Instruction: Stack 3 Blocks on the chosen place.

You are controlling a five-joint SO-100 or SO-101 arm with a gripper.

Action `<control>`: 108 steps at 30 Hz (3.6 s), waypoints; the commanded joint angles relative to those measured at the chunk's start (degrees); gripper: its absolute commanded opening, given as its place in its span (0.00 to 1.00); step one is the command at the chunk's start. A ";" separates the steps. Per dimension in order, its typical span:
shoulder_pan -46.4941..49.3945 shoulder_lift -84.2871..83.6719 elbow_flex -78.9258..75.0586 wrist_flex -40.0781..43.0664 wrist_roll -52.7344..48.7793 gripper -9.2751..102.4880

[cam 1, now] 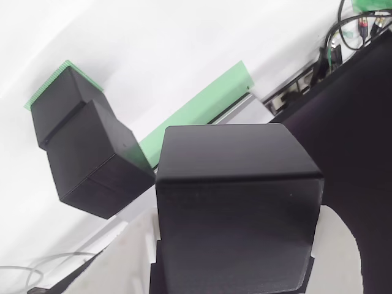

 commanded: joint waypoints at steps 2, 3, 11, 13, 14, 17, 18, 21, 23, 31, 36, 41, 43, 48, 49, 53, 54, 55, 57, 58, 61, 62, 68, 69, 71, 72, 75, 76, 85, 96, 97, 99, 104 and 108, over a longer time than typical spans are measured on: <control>5.89 2.64 4.04 -7.47 -5.10 0.26; 7.47 3.43 6.42 -10.11 -8.17 0.26; 15.21 8.26 21.18 -29.00 -23.64 0.26; 15.21 8.53 21.88 -29.88 -23.82 0.26; 15.03 8.53 21.88 -29.88 -23.82 0.26; 14.77 8.53 21.80 -29.79 -23.82 0.26; 14.77 8.53 21.71 -29.71 -23.82 0.26; 14.94 8.53 21.45 -30.06 -23.82 0.26; 15.29 8.53 21.53 -30.67 -23.82 0.26; 16.88 6.77 24.96 -37.62 -24.26 0.26; 17.31 5.98 25.75 -39.55 -24.43 0.26; 17.75 5.89 28.30 -42.54 -25.49 0.26; 17.84 5.89 28.48 -42.89 -25.58 0.27; 17.93 5.80 29.00 -42.98 -25.84 0.32; 18.11 5.80 29.18 -43.24 -25.93 0.32; 18.81 5.80 29.79 -44.30 -26.02 0.35; 19.07 5.80 29.88 -44.82 -26.02 0.37; 19.25 5.80 30.06 -45.18 -26.02 0.39; 19.69 5.80 30.50 -46.14 -26.02 0.40; 19.78 5.89 30.76 -46.76 -26.02 0.40; 20.21 5.98 31.38 -47.99 -26.02 0.41; 20.30 5.98 31.46 -48.25 -26.02 0.41; 20.83 6.24 31.73 -48.96 -26.02 0.41; 20.92 6.33 31.73 -48.96 -26.02 0.40; 20.92 6.42 31.73 -49.04 -25.93 0.40; 20.92 6.59 31.82 -49.04 -25.93 0.40; 20.92 6.86 31.90 -49.04 -25.93 0.40; 20.92 6.86 31.90 -49.04 -25.93 0.40; 20.48 7.29 31.20 -47.37 -25.14 0.40; 19.16 6.59 30.94 -45.44 -25.14 0.40; 18.90 6.59 31.11 -45.44 -25.05 0.40; 18.54 6.59 31.38 -45.44 -25.05 0.40; 18.28 6.59 31.55 -45.44 -25.05 0.40; 17.93 6.59 32.43 -46.23 -25.14 0.39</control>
